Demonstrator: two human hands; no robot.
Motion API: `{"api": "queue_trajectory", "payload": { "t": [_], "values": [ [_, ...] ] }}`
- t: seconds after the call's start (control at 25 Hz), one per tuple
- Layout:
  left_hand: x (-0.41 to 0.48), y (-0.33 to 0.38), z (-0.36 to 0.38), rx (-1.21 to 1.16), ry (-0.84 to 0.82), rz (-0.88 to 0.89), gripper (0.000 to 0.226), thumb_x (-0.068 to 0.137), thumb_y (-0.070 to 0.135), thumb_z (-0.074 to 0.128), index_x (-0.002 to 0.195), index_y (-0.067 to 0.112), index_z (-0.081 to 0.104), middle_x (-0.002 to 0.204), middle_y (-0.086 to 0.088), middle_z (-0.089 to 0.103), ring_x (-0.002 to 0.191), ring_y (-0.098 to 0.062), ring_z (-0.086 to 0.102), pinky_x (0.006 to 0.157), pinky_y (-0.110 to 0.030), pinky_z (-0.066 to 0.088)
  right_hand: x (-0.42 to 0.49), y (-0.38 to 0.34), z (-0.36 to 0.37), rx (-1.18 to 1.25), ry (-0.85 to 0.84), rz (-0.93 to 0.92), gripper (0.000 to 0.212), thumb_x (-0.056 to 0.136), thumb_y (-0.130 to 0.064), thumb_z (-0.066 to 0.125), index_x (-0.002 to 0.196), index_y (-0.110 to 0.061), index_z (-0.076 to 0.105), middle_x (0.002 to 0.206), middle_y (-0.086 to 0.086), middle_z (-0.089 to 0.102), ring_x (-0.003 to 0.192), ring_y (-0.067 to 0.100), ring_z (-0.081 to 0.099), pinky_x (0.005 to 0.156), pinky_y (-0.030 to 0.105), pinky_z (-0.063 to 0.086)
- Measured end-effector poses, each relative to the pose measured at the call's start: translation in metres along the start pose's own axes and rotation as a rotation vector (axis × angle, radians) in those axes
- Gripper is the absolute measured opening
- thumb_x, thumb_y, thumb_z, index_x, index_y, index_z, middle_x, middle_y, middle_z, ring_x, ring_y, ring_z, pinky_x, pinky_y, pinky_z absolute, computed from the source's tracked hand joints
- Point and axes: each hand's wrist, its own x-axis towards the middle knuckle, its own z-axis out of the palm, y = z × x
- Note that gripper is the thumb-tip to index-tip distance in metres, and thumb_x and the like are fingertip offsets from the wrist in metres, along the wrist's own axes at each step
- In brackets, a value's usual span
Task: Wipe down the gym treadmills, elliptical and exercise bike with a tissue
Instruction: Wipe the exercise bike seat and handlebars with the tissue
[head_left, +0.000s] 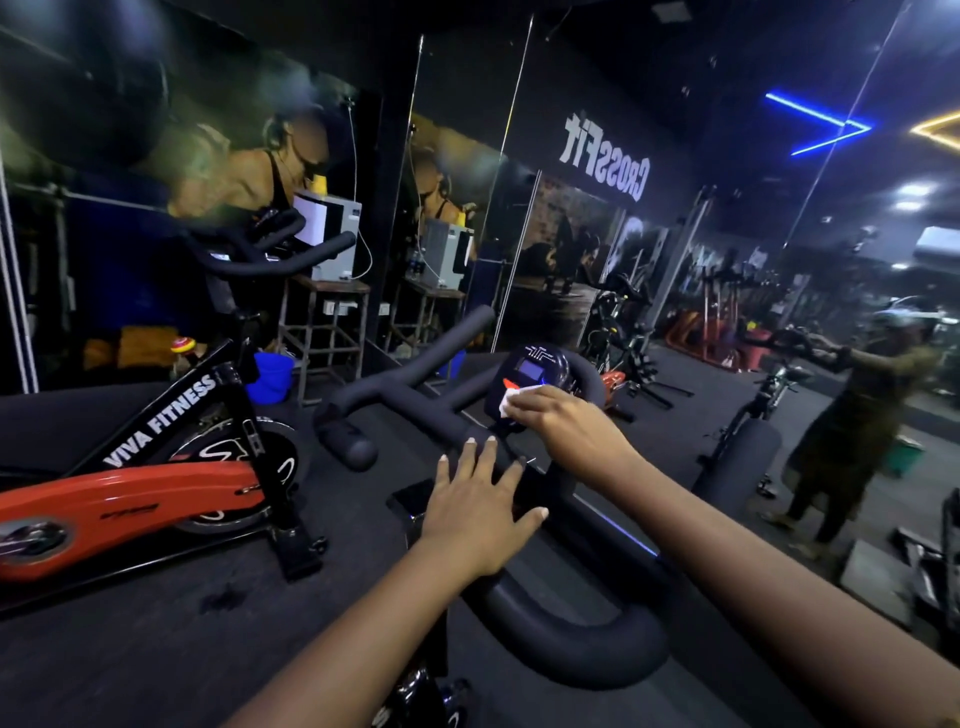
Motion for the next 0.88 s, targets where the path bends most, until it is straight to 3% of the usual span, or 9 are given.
{"api": "queue_trajectory", "payload": {
  "t": [0.12,0.2,0.28,0.36,0.44,0.52,0.6,0.8,0.88],
  "values": [
    [-0.002,-0.004,0.002,-0.053,0.004,0.006,0.066,0.095,0.062,0.024,0.152,0.034,0.006,0.160,-0.001,-0.010,0.146,-0.024,-0.013,0.118,-0.049,-0.004,0.012,0.014,-0.012,-0.027,0.047,0.079,0.030,0.080,-0.015,0.048,0.094,-0.004,0.073,0.099,0.008,0.071,0.092,0.024,0.067,0.074,0.030,0.056],
    [-0.003,-0.004,0.002,-0.069,0.032,0.010,0.066,0.095,0.062,0.025,0.152,0.033,0.008,0.161,-0.001,-0.008,0.147,-0.024,-0.012,0.118,-0.048,-0.003,0.030,0.027,-0.012,-0.070,-0.044,0.210,0.029,0.091,-0.015,0.047,0.108,-0.001,0.066,0.114,0.012,0.064,0.109,0.028,0.057,0.089,0.038,0.049],
    [-0.004,-0.004,0.002,-0.074,0.045,0.010,0.065,0.095,0.061,0.025,0.152,0.033,0.010,0.161,-0.001,-0.006,0.147,-0.023,-0.011,0.119,-0.048,-0.002,0.039,0.026,0.003,-0.131,-0.150,0.198,0.032,0.094,-0.014,0.043,0.117,-0.001,0.060,0.123,0.012,0.058,0.117,0.028,0.049,0.093,0.038,0.043],
    [-0.004,-0.004,0.002,-0.090,0.049,0.010,0.064,0.095,0.061,0.026,0.151,0.031,0.014,0.161,-0.001,-0.005,0.147,-0.023,-0.010,0.119,-0.048,-0.002,0.034,0.008,0.014,-0.090,-0.170,0.108,0.034,0.090,-0.014,0.040,0.110,0.001,0.064,0.116,0.014,0.062,0.111,0.030,0.055,0.086,0.040,0.049],
    [-0.004,-0.005,0.003,-0.100,0.058,0.008,0.064,0.095,0.060,0.027,0.151,0.030,0.018,0.161,-0.001,-0.003,0.147,-0.023,-0.008,0.119,-0.048,-0.001,0.016,-0.005,0.020,-0.089,-0.086,-0.023,0.039,0.083,-0.016,0.038,0.098,-0.002,0.071,0.103,0.010,0.069,0.098,0.025,0.065,0.073,0.032,0.056],
    [-0.005,-0.003,0.003,-0.099,0.060,0.011,0.065,0.095,0.060,0.028,0.151,0.029,0.018,0.161,-0.002,-0.002,0.147,-0.023,-0.007,0.119,-0.048,0.000,0.000,-0.007,0.014,-0.137,-0.035,-0.085,0.042,0.078,-0.017,0.037,0.095,-0.007,0.074,0.099,0.003,0.071,0.093,0.018,0.068,0.074,0.023,0.054],
    [-0.006,-0.003,0.002,-0.100,0.059,0.014,0.065,0.095,0.060,0.028,0.151,0.029,0.016,0.161,-0.003,-0.003,0.147,-0.024,-0.007,0.118,-0.049,0.000,-0.002,0.002,0.005,-0.135,-0.012,-0.103,0.041,0.080,-0.017,0.038,0.099,-0.007,0.073,0.104,0.004,0.071,0.098,0.019,0.067,0.077,0.025,0.054],
    [-0.008,-0.003,-0.001,-0.116,0.046,0.022,0.064,0.096,0.058,0.028,0.152,0.031,0.012,0.161,-0.003,-0.005,0.147,-0.024,-0.006,0.119,-0.049,0.000,0.024,0.035,-0.011,-0.121,0.001,0.237,0.035,0.089,-0.007,0.048,0.122,-0.003,0.060,0.124,0.012,0.060,0.115,0.028,0.055,0.092,0.034,0.047],
    [-0.008,-0.003,-0.002,-0.113,0.044,0.026,0.064,0.096,0.058,0.029,0.152,0.031,0.012,0.161,-0.003,-0.005,0.147,-0.024,-0.005,0.118,-0.049,0.001,0.014,0.032,-0.008,-0.110,0.046,0.291,0.039,0.085,-0.004,0.047,0.121,-0.002,0.060,0.123,0.014,0.061,0.112,0.030,0.057,0.090,0.036,0.049]
  ]
}}
